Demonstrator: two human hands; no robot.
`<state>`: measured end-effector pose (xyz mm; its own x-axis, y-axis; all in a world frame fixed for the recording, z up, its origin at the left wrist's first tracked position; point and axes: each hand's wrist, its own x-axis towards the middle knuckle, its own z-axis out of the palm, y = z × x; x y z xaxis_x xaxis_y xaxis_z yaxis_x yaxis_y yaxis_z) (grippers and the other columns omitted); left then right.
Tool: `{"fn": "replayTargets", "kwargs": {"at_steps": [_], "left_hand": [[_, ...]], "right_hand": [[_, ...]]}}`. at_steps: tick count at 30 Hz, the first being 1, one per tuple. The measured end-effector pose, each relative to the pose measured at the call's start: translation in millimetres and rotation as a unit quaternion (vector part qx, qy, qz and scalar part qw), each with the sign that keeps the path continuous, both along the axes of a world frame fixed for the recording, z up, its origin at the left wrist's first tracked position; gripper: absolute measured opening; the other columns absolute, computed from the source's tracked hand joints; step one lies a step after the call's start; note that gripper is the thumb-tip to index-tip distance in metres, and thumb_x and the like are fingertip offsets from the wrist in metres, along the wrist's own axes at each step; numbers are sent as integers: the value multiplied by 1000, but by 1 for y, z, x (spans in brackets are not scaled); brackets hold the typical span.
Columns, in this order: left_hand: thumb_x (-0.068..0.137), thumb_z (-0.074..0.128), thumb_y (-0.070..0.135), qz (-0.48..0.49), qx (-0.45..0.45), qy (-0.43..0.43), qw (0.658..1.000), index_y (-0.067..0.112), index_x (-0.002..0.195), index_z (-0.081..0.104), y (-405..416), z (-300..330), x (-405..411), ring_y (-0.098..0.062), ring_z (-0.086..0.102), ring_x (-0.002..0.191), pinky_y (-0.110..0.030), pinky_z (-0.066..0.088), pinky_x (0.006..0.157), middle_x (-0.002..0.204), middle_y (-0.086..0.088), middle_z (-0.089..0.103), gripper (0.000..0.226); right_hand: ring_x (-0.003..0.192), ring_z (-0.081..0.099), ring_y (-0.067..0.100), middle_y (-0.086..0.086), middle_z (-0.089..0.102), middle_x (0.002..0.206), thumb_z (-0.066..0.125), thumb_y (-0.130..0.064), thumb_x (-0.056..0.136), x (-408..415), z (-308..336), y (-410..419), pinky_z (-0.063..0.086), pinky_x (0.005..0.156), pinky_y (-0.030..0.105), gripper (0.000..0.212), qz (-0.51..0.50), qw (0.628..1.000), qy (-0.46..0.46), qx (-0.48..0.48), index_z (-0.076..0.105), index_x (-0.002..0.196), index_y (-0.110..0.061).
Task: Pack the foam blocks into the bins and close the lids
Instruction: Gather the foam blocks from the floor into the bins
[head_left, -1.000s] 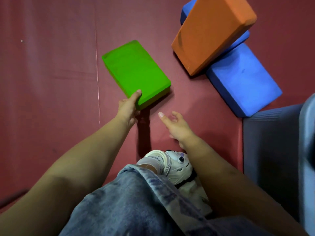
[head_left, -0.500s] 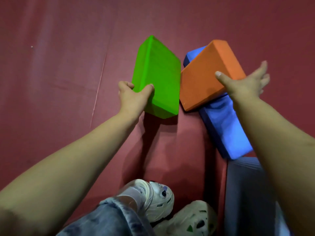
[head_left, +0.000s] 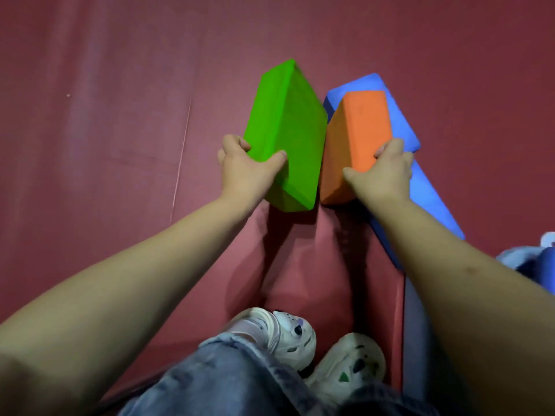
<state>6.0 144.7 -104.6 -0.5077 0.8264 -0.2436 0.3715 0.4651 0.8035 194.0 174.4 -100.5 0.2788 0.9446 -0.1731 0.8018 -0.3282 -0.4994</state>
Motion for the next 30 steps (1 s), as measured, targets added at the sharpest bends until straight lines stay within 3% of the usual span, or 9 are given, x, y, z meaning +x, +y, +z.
{"fn": "replayTargets", "kwargs": {"at_steps": [3, 9, 12, 17, 21, 25, 30], "left_hand": [[72, 77, 31, -50, 9, 17, 999, 17, 100, 37, -11, 36, -1, -17, 38, 100, -20, 31, 78, 105, -2, 38, 51], [73, 77, 30, -142, 72, 16, 987, 15, 104, 40, -55, 140, 22, -17, 39, 98, -21, 31, 81, 106, -3, 37, 50], [73, 76, 30, -195, 116, 0, 974, 18, 100, 35, -79, 193, 48, -18, 39, 96, -24, 34, 84, 106, -3, 36, 51], [74, 75, 31, -295, 189, -18, 937, 19, 98, 33, -130, 257, 110, -16, 35, 91, -20, 28, 73, 103, -3, 36, 50], [73, 76, 34, -351, 210, -39, 912, 19, 97, 33, -176, 285, 163, -16, 37, 91, -22, 29, 74, 102, -3, 37, 51], [71, 77, 32, -427, 221, -32, 876, 18, 96, 34, -216, 299, 204, -18, 40, 94, -22, 26, 71, 99, -5, 39, 51], [70, 76, 37, -454, 137, -7, 880, 13, 105, 42, -252, 283, 236, -30, 49, 102, -31, 39, 85, 113, -14, 45, 54]], "right_hand": [[110, 47, 36, 18, 46, 119, 76, -21, 69, 7, 37, -28, 36, 98, 39, 54, -12, 999, 9, 36, 45, 111, -6], [109, 47, 36, 18, 48, 117, 78, -24, 68, 35, 145, -96, 36, 95, 39, 59, -60, 993, 2, 99, 43, 112, -4], [111, 47, 36, 19, 48, 121, 78, -26, 68, 64, 201, -142, 36, 96, 38, 67, -112, 984, -10, 138, 40, 118, -4], [116, 49, 31, 16, 47, 130, 76, -33, 72, 129, 267, -243, 36, 96, 34, 75, -207, 963, -7, 171, 34, 130, -8], [107, 56, 27, 12, 53, 122, 74, -40, 71, 169, 294, -317, 43, 88, 32, 72, -327, 922, 34, 206, 35, 126, -12], [107, 55, 28, 13, 53, 124, 73, -40, 71, 200, 306, -388, 44, 91, 36, 73, -363, 908, 3, 211, 35, 128, -15], [103, 58, 29, 14, 57, 119, 74, -44, 71, 219, 298, -445, 47, 90, 38, 70, -436, 873, 37, 217, 37, 124, -15]]}}
